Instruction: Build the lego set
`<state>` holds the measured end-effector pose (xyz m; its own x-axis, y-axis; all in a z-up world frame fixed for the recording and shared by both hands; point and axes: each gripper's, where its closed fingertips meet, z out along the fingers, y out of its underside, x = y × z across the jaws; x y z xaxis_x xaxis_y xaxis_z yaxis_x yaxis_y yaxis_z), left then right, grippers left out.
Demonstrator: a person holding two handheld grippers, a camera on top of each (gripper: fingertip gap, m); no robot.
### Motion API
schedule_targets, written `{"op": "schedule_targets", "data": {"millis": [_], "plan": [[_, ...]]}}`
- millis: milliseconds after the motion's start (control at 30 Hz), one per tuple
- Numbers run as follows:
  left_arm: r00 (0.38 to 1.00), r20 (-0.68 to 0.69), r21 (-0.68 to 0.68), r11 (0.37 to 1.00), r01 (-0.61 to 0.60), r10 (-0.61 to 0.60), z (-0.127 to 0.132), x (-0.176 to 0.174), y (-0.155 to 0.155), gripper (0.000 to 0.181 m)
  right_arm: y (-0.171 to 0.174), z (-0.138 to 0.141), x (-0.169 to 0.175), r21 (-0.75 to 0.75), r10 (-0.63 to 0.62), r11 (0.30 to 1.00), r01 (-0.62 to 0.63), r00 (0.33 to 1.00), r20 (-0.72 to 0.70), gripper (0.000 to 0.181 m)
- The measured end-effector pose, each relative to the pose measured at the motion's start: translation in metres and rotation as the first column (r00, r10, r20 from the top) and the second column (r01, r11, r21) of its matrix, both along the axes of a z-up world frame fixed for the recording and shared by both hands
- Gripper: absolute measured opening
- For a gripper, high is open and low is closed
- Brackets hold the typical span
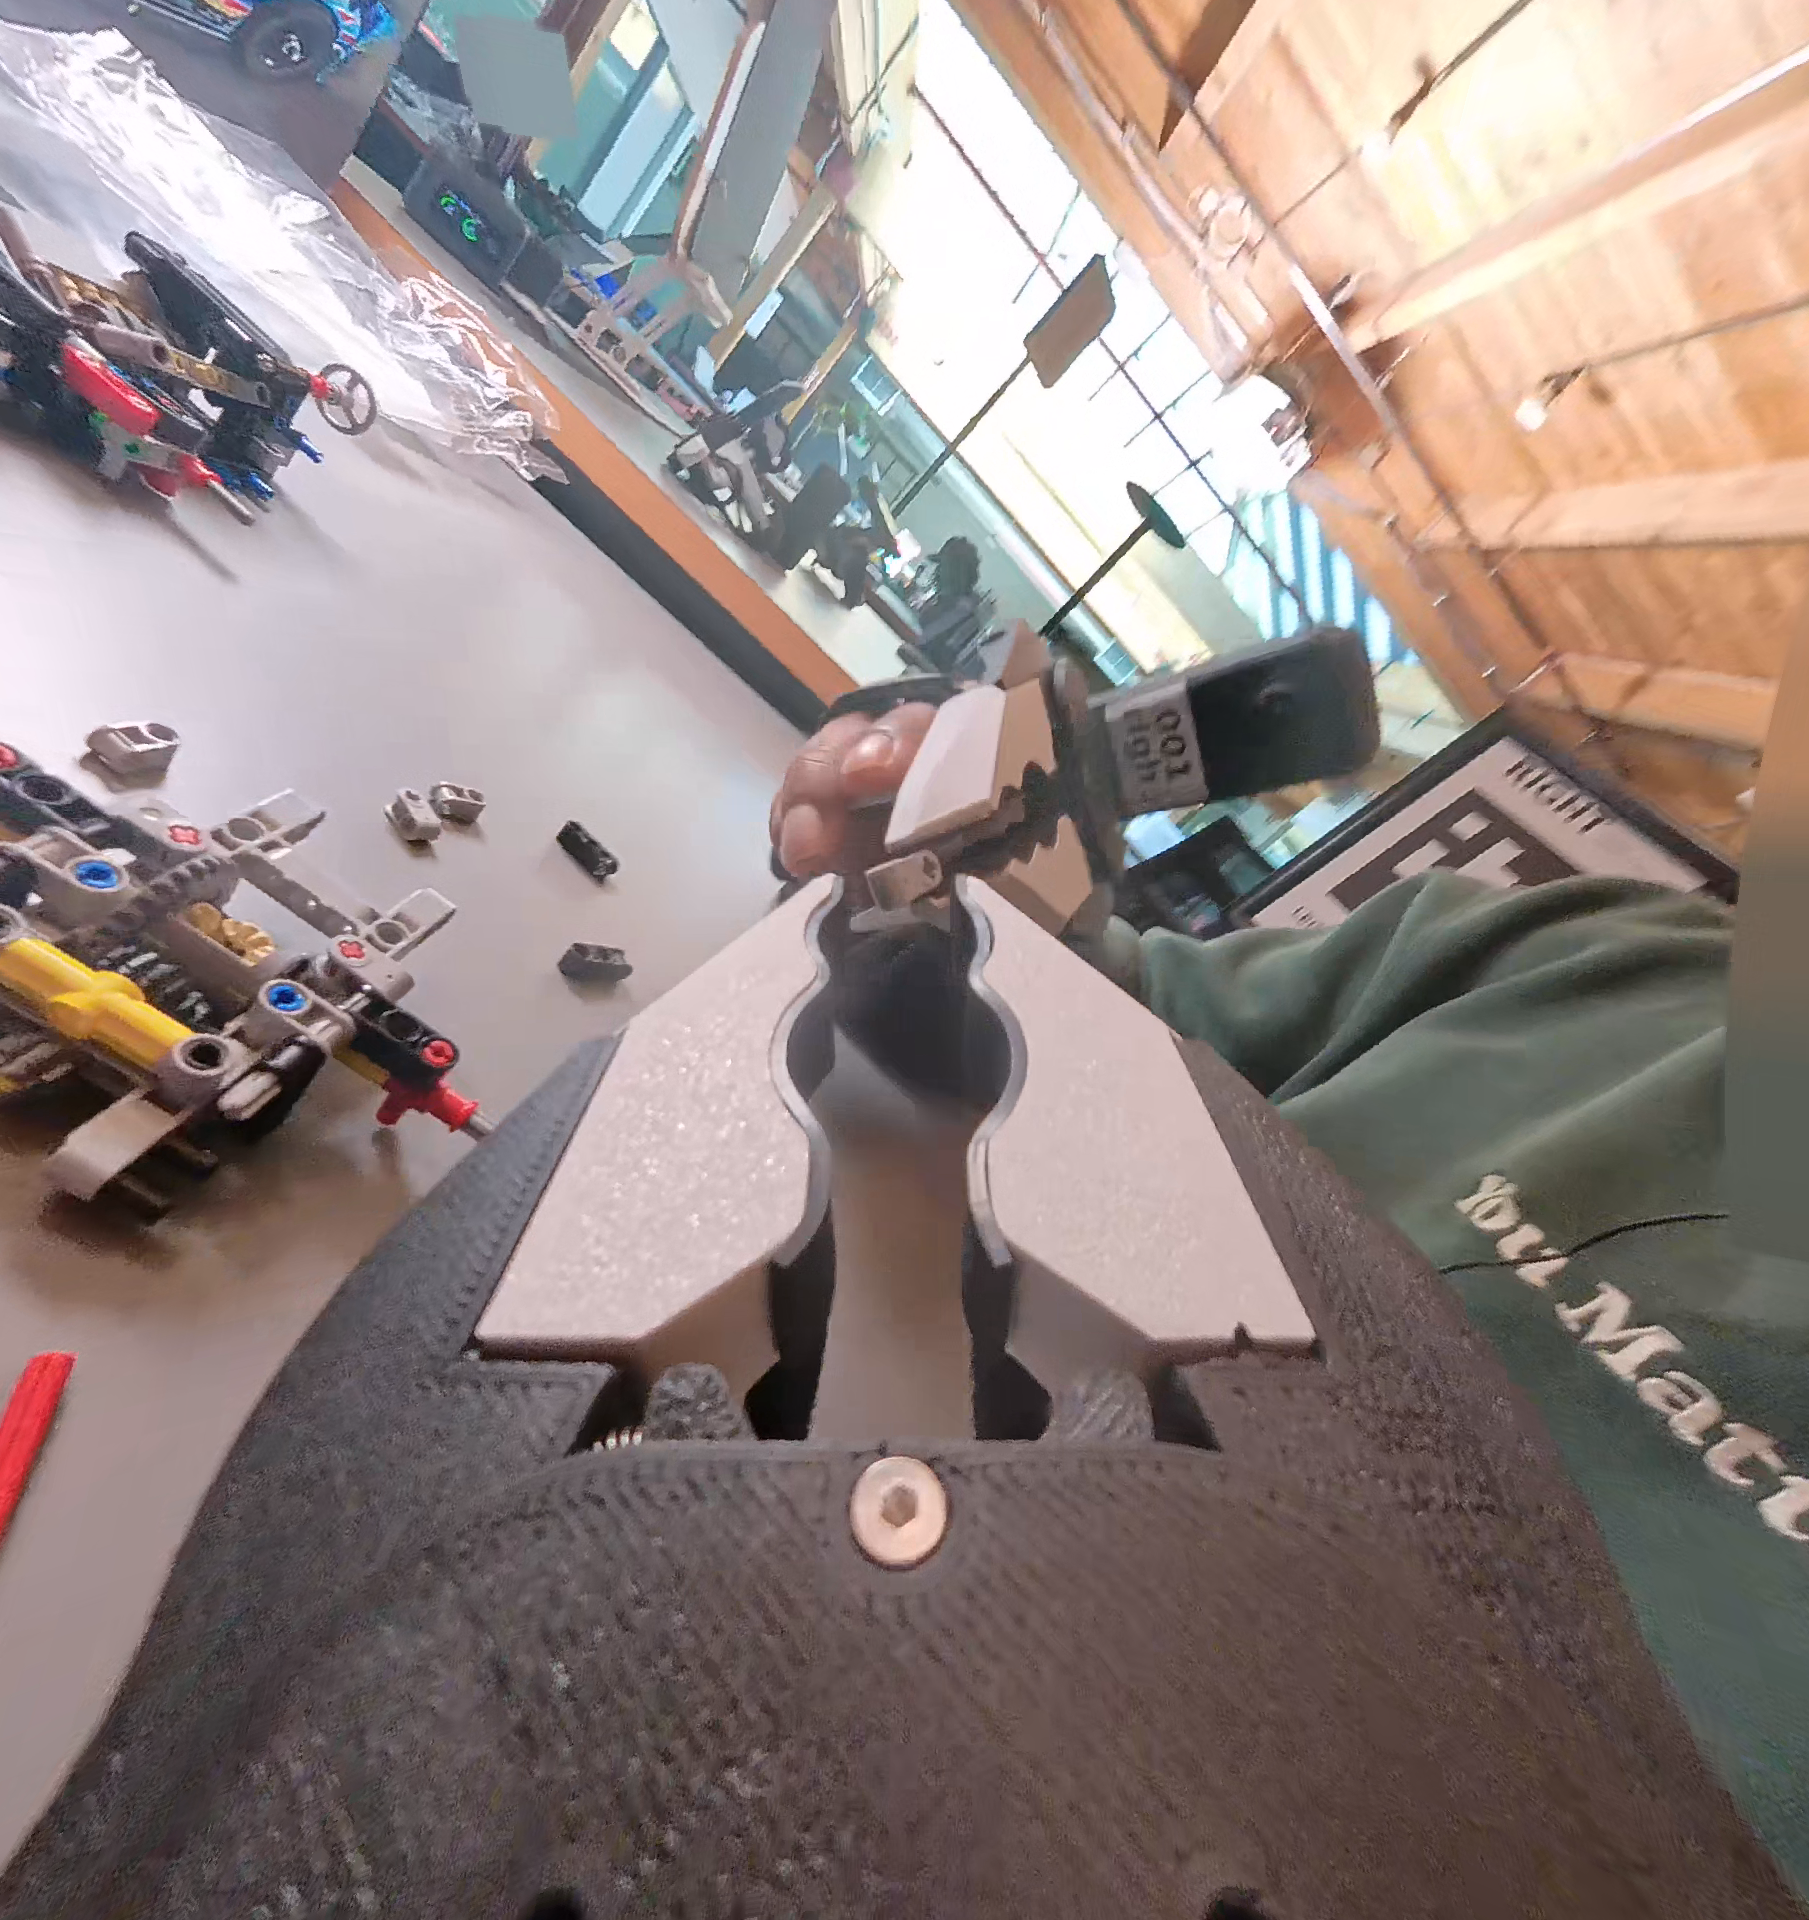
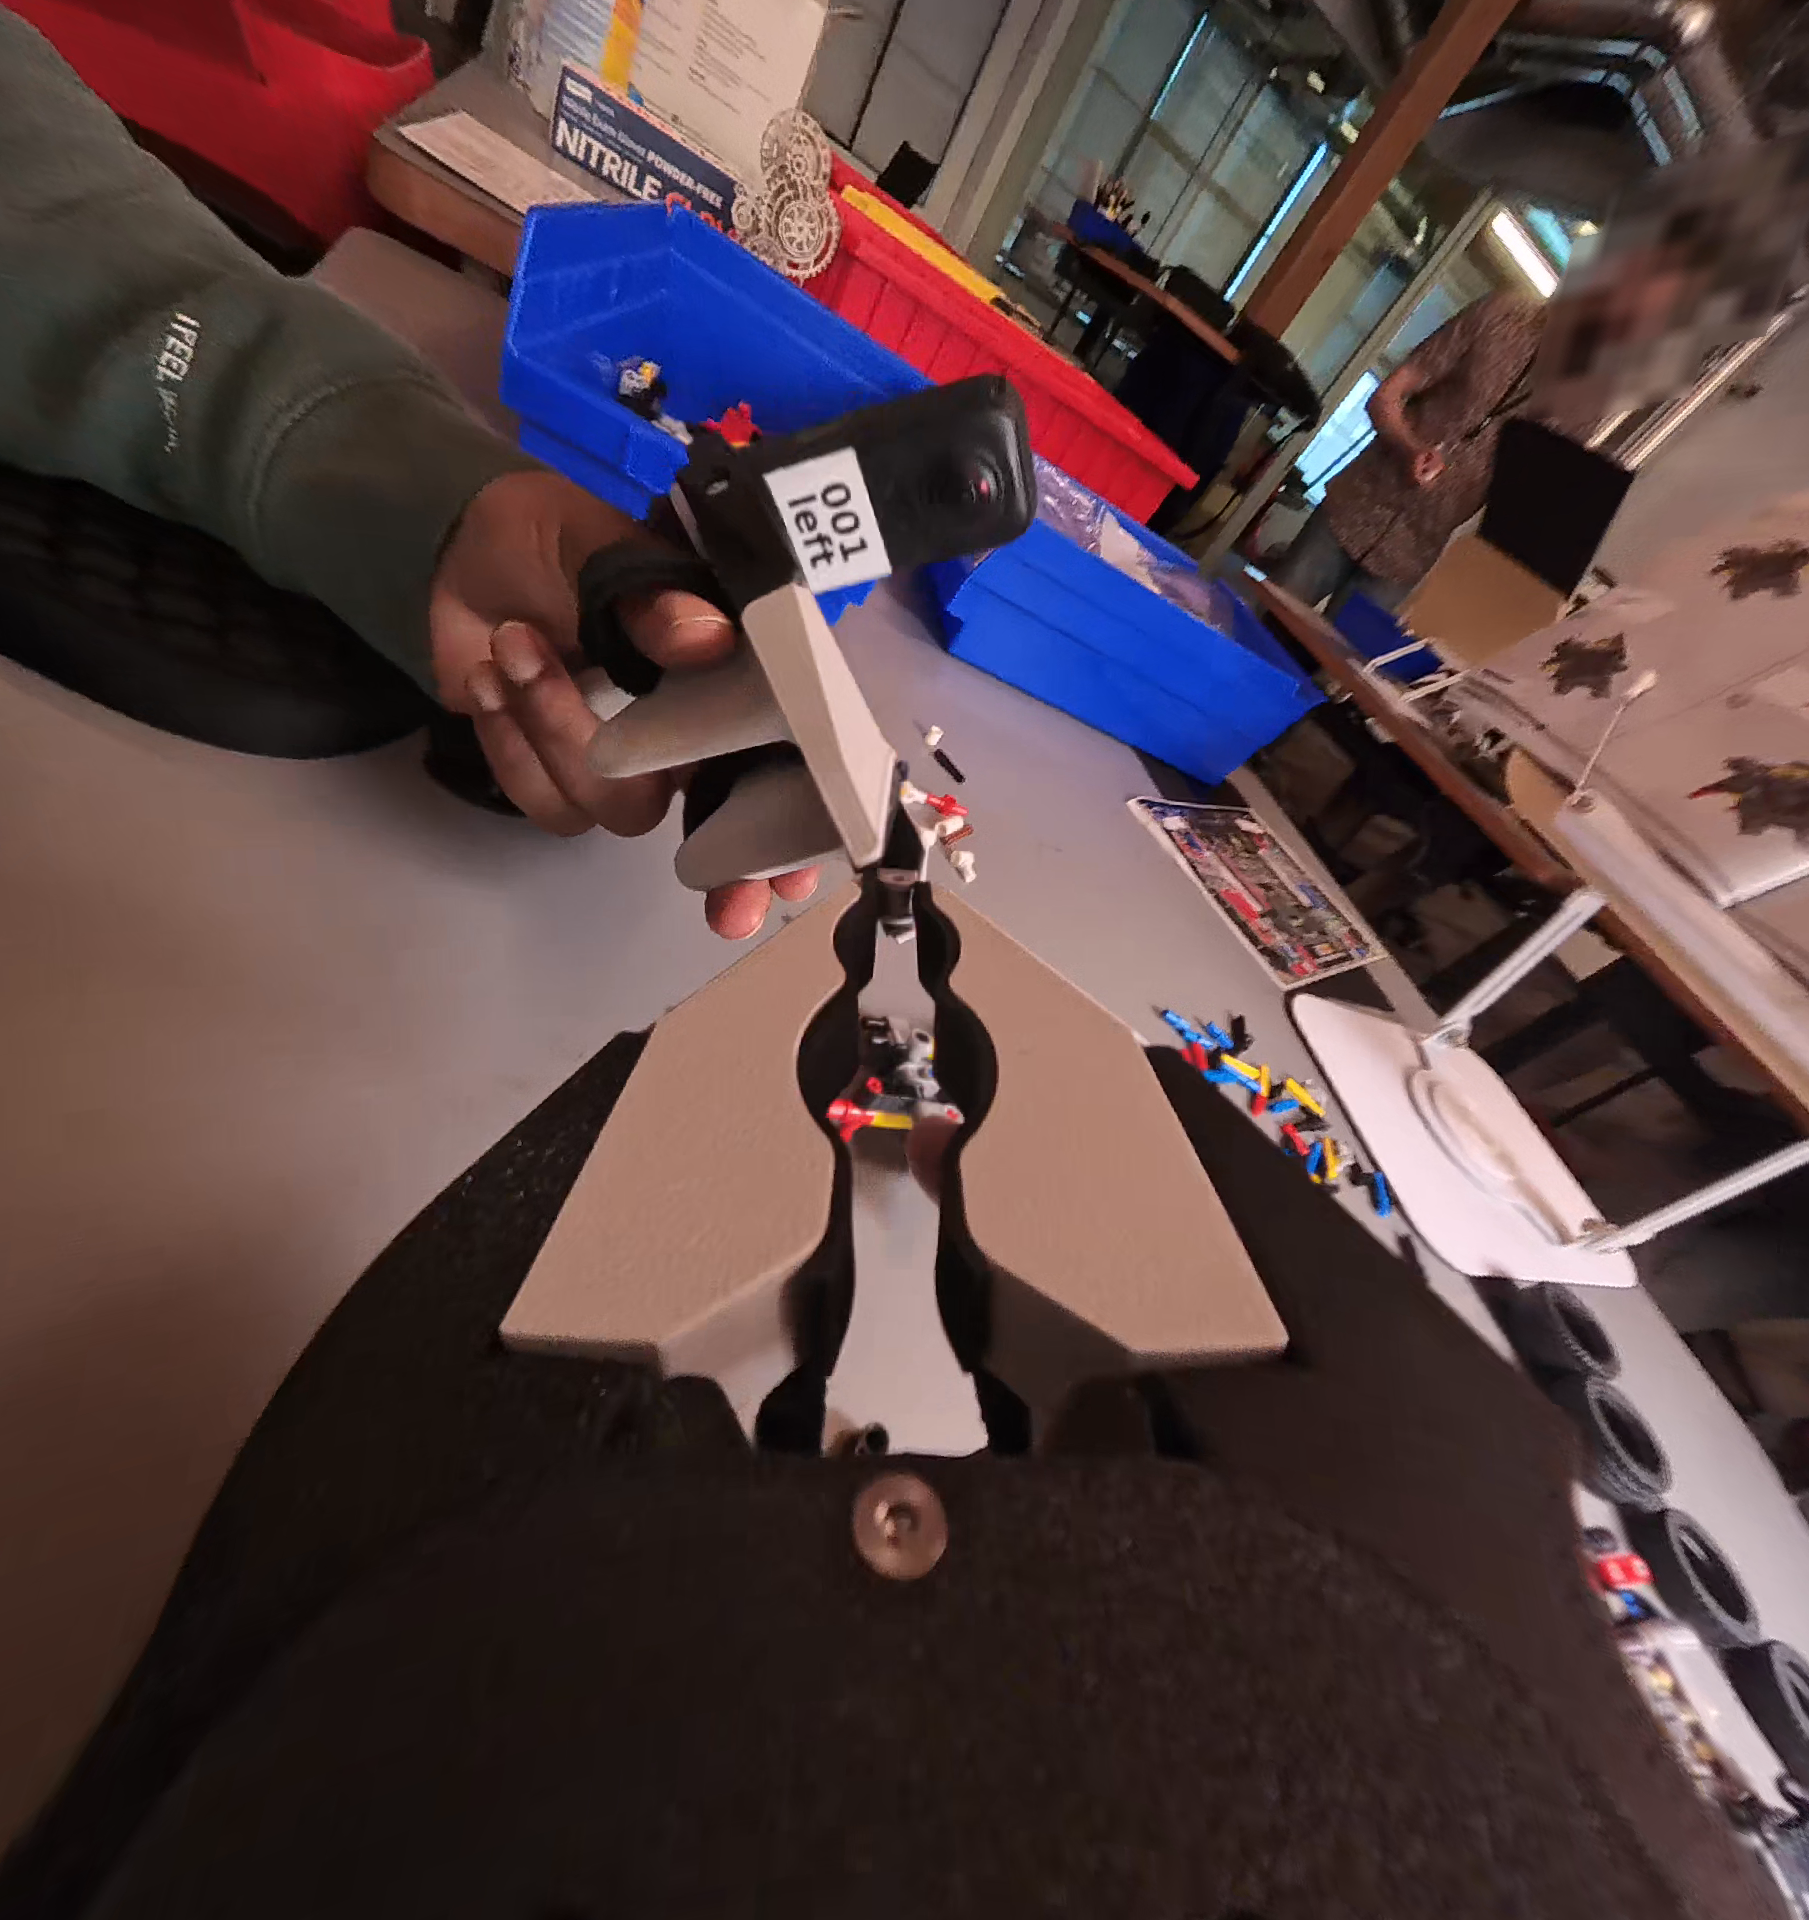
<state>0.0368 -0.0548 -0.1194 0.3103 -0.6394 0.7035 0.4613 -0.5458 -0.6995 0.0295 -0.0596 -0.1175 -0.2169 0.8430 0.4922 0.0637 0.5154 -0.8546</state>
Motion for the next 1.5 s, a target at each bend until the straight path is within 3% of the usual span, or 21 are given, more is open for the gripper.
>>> {"op": "schedule_targets", "data": {"millis": [200, 433, 767, 900, 1000, 1100, 1200, 1333, 1500], "plan": [[0.996, 0.083, -0.025, 0.999, 0.042, -0.040, 0.003, -0.001, -0.002, 0.007, -0.004, 0.000, -0.002, 0.117, -0.020, 0.993, 0.025, 0.999, -0.042, 0.004], [0.940, 0.283, 0.011, 0.981, 0.194, -0.189, 0.024, 0.003, -0.017, 0.005, -0.021, 0.019, 0.003, -0.009, 0.069, 0.997, -0.070, 0.991, -0.112, 0.009], [0.861, 0.425, 0.022, 0.953, 0.301, -0.281, 0.037, 0.013, -0.026, 0.005, -0.028, 0.031, 0.007, 0.026, 0.079, 0.997, -0.076, 0.981, -0.177, 0.006], [0.939, 0.305, 0.016, 0.987, 0.160, -0.157, 0.028, 0.002, -0.013, 0.009, -0.013, 0.023, 0.004, -0.072, 0.042, 0.996, -0.048, 0.996, -0.081, 0.006], [0.999, 0.043, 0.101, 0.995, 0.019, -0.024, 0.018, -0.009, -0.005, 0.017, -0.003, 0.010, 0.005, -0.267, 0.059, 0.963, -0.041, 0.997, 0.059, 0.006], [0.964, -0.253, 0.240, 0.971, -0.018, 0.080, 0.007, -0.008, -0.006, 0.013, -0.006, -0.001, 0.009, -0.494, 0.169, 0.867, -0.067, 0.971, 0.166, 0.006], [0.911, -0.396, 0.332, 0.943, 0.028, 0.112, 0.002, 0.003, -0.013, 0.011, -0.013, -0.006, 0.011, -0.649, 0.273, 0.757, -0.079, 0.940, 0.204, 0.006], [0.860, -0.488, 0.408, 0.910, 0.074, 0.149, -0.001, 0.013, -0.019, 0.002, -0.016, -0.008, 0.013, -0.765, 0.349, 0.640, -0.070, 0.914, 0.209, 0.006], [0.864, -0.483, 0.419, 0.904, 0.085, 0.142, 0.002, 0.016, -0.023, 0.000, -0.018, 0.002, 0.015, -0.845, 0.407, 0.524, -0.101, 0.902, 0.144, 0.006]]}}
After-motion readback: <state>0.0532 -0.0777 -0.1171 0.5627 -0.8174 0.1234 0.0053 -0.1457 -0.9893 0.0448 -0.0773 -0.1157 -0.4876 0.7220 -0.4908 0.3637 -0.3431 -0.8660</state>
